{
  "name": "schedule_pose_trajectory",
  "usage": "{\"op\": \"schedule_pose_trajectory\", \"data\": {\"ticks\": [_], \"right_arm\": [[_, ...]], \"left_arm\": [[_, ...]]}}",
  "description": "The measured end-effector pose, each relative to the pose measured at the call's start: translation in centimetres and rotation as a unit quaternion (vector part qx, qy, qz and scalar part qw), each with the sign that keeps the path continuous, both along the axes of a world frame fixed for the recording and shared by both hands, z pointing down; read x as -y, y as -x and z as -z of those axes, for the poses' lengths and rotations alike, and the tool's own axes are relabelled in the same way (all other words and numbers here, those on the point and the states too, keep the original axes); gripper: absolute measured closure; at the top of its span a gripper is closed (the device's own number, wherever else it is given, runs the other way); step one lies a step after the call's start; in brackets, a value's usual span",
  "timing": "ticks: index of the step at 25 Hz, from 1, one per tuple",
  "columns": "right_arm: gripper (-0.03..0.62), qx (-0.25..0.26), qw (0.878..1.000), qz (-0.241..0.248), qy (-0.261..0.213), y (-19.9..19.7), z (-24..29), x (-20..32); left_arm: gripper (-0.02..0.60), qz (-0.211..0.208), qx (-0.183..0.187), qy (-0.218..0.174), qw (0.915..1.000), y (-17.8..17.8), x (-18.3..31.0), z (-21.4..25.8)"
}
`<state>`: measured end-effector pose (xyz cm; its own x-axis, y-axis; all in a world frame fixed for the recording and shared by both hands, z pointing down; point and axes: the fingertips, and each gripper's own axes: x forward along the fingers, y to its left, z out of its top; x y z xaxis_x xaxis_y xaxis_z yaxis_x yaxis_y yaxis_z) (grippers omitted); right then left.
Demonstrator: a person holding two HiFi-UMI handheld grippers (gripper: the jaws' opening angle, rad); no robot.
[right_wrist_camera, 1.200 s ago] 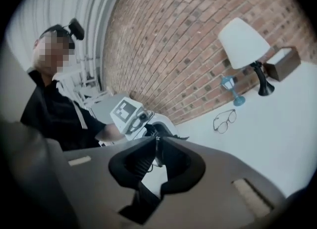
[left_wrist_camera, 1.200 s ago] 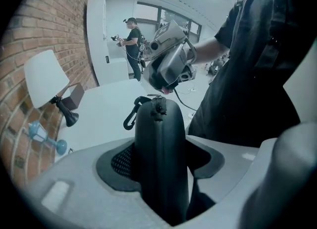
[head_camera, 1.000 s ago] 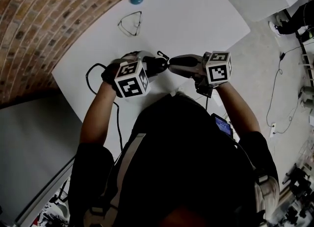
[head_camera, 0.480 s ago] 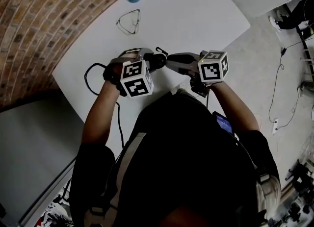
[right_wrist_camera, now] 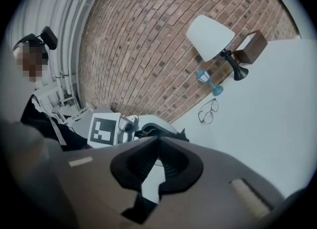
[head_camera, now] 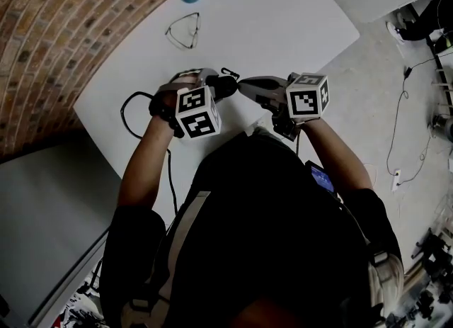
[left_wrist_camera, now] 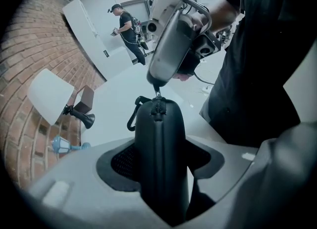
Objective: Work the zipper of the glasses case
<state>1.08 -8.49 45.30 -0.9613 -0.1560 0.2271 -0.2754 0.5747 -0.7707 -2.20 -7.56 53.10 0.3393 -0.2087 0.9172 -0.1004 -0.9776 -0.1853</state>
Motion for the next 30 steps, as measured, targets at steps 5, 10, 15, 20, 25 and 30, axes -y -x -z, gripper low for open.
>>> {"op": "schedule_pose_trajectory", "data": {"ticks": [5,10,15,20,25,30], "right_arm": [[0.580,-0.013,1.000,0.008,-0.006,0.5,-0.5,-0.4],[0.579,-0.043,0.999,0.026,-0.020,0.5,-1.5,-1.3],[0.579,-0.046,0.998,0.026,-0.021,0.6,-1.9,-1.6],[0.587,-0.047,0.998,0.028,-0.011,0.4,-2.2,-1.4],[0.589,-0.031,0.999,0.027,0.004,0.3,-1.4,-1.2],[0.589,-0.021,0.998,0.054,-0.002,0.0,-1.0,-1.7]], "left_arm": [[0.311,-0.007,0.003,0.007,1.0000,-0.4,-0.5,-0.6],[0.311,0.001,-0.002,0.009,1.0000,-0.2,-0.3,-0.7],[0.311,-0.007,0.006,0.006,0.9999,-0.2,-0.4,-0.8],[0.311,-0.006,0.000,0.009,0.9999,-0.4,-0.4,-1.0],[0.311,-0.006,-0.022,0.001,0.9997,-0.6,-0.3,-0.4],[0.313,-0.017,-0.052,-0.008,0.9985,-0.7,-0.7,0.4]]}}
